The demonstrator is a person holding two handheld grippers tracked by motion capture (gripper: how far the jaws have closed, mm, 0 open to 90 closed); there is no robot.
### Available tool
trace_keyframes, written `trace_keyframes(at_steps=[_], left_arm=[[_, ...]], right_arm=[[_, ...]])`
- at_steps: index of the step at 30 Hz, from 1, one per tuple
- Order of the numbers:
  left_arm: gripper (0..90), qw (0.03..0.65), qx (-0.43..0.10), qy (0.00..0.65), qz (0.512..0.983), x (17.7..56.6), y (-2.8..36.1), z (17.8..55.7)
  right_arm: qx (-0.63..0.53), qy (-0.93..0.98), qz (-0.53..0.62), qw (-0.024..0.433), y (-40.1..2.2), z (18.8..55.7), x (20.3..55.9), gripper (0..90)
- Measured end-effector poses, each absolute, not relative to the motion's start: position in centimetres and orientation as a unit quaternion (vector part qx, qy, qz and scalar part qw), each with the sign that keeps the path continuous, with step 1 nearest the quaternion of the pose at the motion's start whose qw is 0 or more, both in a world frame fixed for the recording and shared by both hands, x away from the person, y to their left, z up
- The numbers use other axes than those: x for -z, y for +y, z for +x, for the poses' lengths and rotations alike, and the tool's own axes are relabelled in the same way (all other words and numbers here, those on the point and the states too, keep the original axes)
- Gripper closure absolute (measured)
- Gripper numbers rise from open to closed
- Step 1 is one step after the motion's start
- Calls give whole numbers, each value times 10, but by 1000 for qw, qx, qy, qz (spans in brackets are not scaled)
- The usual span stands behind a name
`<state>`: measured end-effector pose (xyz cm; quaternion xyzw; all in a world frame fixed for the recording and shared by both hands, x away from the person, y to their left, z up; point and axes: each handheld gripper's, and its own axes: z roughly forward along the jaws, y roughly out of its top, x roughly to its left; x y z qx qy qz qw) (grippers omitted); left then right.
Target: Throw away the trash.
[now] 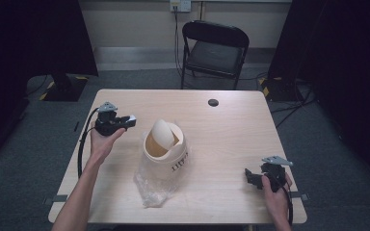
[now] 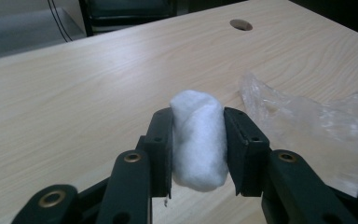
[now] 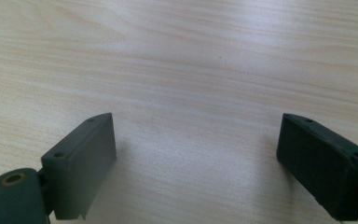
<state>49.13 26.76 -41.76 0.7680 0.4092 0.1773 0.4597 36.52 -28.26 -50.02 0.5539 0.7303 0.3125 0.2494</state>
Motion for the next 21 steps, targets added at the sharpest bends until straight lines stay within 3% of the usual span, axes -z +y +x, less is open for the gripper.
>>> trace_keyframes(at_steps=[21], left_arm=[[646,546,-156,348,746,378,253,416]], right_arm=[[-312,729,555,251,-282,365,500,109]])
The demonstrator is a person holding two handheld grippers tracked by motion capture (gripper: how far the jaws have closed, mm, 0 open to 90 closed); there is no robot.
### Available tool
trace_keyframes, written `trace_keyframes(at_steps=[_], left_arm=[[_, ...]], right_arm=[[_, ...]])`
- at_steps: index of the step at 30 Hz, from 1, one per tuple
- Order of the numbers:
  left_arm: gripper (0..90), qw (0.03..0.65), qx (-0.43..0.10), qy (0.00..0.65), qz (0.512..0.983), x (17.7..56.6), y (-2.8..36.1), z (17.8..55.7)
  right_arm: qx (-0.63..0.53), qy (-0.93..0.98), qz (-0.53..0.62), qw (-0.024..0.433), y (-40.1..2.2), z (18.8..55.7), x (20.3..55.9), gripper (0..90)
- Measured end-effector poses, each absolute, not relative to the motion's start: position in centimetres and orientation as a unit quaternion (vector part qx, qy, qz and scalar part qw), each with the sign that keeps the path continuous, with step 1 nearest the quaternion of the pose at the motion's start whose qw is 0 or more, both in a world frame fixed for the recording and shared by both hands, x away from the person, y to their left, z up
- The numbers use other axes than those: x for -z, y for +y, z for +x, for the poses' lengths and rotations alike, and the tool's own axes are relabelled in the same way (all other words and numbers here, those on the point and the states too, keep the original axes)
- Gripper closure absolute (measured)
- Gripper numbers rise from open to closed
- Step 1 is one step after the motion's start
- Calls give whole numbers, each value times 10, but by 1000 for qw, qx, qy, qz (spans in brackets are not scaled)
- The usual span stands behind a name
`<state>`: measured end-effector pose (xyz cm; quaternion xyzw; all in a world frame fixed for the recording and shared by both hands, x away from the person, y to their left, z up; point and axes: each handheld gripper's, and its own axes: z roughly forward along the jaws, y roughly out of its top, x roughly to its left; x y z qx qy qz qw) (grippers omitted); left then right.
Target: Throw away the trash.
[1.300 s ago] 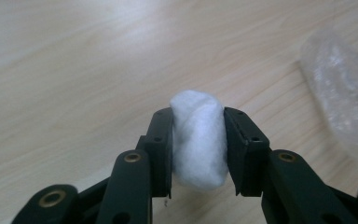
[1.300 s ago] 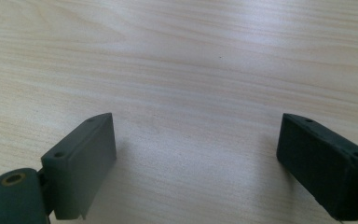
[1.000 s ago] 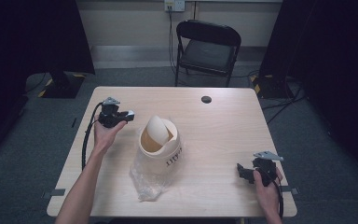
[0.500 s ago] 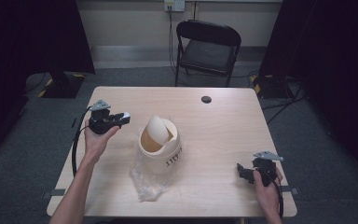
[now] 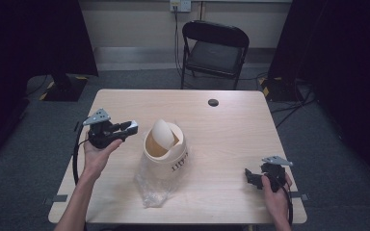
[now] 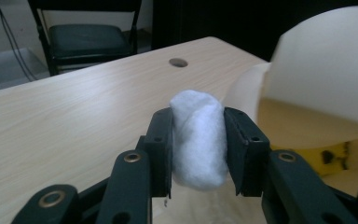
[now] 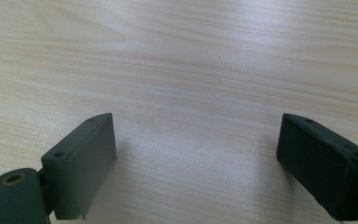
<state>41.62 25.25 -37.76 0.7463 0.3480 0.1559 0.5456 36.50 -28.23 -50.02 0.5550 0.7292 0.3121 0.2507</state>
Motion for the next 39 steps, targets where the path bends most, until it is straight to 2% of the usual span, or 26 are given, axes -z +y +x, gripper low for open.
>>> trace_keyframes(at_steps=[7,14,22,39], left_arm=[[646,549,-146,320,758,373,236,391],[645,535,-130,286,784,375,213,384],[643,515,-112,285,801,386,201,390],[620,456,-110,278,838,391,176,400]], right_arm=[[-312,730,555,250,-282,365,500,109],[-312,730,555,250,-282,365,500,109],[-312,730,555,250,-282,365,500,109],[-312,729,555,250,-282,365,500,109]])
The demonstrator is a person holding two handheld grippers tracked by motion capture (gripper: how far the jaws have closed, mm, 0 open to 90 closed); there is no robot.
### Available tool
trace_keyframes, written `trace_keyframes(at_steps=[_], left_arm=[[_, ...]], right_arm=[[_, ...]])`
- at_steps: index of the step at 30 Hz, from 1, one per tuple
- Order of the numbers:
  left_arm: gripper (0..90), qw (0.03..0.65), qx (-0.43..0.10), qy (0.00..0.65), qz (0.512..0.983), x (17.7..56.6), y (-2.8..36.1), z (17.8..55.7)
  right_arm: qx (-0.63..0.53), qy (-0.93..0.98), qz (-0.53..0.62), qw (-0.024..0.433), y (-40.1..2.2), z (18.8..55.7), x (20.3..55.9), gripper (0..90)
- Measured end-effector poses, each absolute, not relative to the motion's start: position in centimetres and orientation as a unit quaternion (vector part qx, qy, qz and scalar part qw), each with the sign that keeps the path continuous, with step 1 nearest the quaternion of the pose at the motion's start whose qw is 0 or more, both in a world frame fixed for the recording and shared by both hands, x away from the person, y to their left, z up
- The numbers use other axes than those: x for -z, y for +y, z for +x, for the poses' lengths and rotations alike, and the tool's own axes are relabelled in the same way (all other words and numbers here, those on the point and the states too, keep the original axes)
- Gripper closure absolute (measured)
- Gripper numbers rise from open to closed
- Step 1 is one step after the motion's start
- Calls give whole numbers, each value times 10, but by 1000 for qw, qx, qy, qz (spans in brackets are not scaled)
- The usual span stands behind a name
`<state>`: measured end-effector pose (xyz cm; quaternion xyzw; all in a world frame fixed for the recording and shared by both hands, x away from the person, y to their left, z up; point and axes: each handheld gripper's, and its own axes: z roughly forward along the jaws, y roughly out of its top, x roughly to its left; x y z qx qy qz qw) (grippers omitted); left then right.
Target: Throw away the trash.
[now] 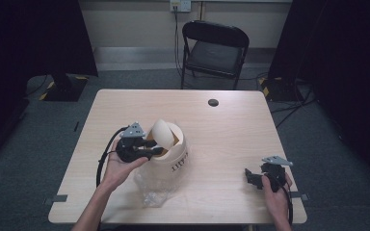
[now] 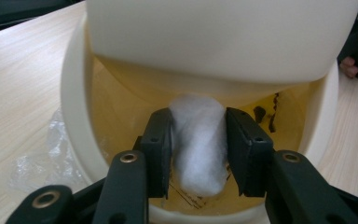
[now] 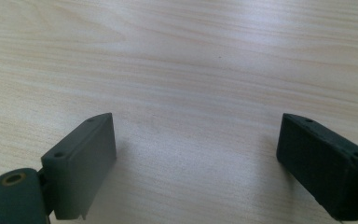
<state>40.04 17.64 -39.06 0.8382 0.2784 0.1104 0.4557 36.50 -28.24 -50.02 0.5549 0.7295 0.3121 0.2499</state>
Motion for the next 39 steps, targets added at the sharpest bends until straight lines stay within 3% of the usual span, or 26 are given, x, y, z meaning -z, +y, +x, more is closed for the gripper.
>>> trace_keyframes(at_steps=[6,7,16,18,23,39], left_arm=[[556,454,-107,281,839,390,175,401],[495,459,-102,277,838,390,175,400],[460,470,-104,280,830,387,177,398],[594,481,-111,269,827,385,181,394],[548,486,-114,278,821,382,188,392],[574,514,-147,310,786,379,220,388]], right_arm=[[-312,730,555,250,-282,365,500,109],[-312,729,555,250,-282,365,500,109],[-312,730,555,250,-282,365,500,109],[-312,729,555,250,-282,365,500,109],[-312,729,555,250,-282,365,500,109],[-312,729,555,250,-282,365,500,109]])
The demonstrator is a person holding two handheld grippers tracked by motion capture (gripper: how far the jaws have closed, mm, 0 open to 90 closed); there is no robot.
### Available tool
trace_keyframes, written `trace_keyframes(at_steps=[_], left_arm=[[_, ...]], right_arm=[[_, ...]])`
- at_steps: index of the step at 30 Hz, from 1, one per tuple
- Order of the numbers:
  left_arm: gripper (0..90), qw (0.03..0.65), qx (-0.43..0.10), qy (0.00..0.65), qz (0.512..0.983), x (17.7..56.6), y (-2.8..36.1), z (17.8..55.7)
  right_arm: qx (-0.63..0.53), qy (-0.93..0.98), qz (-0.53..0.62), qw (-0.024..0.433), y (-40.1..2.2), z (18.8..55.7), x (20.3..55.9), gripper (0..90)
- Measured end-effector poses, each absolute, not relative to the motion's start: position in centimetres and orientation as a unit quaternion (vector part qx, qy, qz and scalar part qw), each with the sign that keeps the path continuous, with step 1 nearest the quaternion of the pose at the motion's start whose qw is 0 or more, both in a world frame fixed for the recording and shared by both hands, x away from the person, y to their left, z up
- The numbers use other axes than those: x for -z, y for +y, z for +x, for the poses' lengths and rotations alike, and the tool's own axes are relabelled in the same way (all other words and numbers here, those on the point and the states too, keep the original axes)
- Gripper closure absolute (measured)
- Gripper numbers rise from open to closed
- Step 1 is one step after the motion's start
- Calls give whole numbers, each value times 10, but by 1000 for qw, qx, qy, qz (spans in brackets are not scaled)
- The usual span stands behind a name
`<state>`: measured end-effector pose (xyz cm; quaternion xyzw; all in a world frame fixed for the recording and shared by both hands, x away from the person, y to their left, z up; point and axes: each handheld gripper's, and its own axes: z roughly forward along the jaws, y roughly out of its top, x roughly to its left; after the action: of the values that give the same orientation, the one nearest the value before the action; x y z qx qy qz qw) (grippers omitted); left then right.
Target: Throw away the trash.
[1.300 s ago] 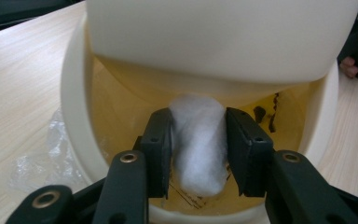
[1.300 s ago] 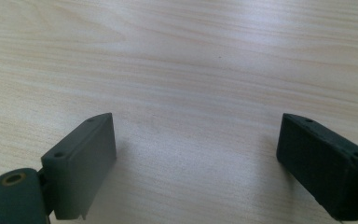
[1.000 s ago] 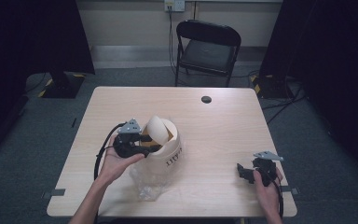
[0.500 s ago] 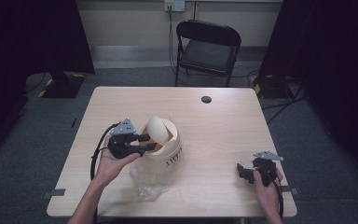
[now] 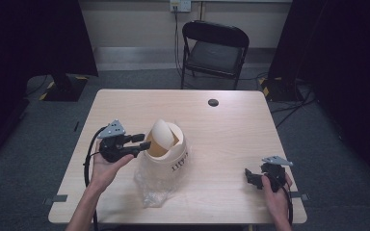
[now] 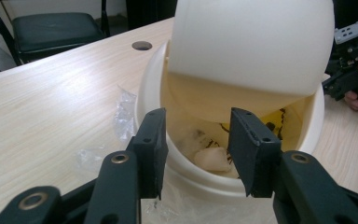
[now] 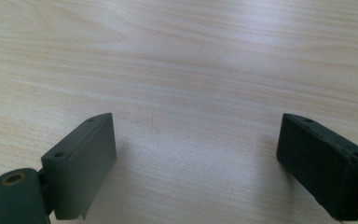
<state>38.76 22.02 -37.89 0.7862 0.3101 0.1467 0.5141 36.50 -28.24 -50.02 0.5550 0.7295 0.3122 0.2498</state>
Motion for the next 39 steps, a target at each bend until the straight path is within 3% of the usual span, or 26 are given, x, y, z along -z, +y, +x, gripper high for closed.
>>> trace_keyframes(at_steps=[15,30,39], left_arm=[[554,506,-157,355,770,397,250,380],[275,480,-172,396,764,408,277,369],[242,447,-179,413,773,425,294,363]], right_arm=[[-312,730,555,250,-282,365,500,109],[-312,729,555,250,-282,365,500,109],[-312,729,555,250,-282,365,500,109]])
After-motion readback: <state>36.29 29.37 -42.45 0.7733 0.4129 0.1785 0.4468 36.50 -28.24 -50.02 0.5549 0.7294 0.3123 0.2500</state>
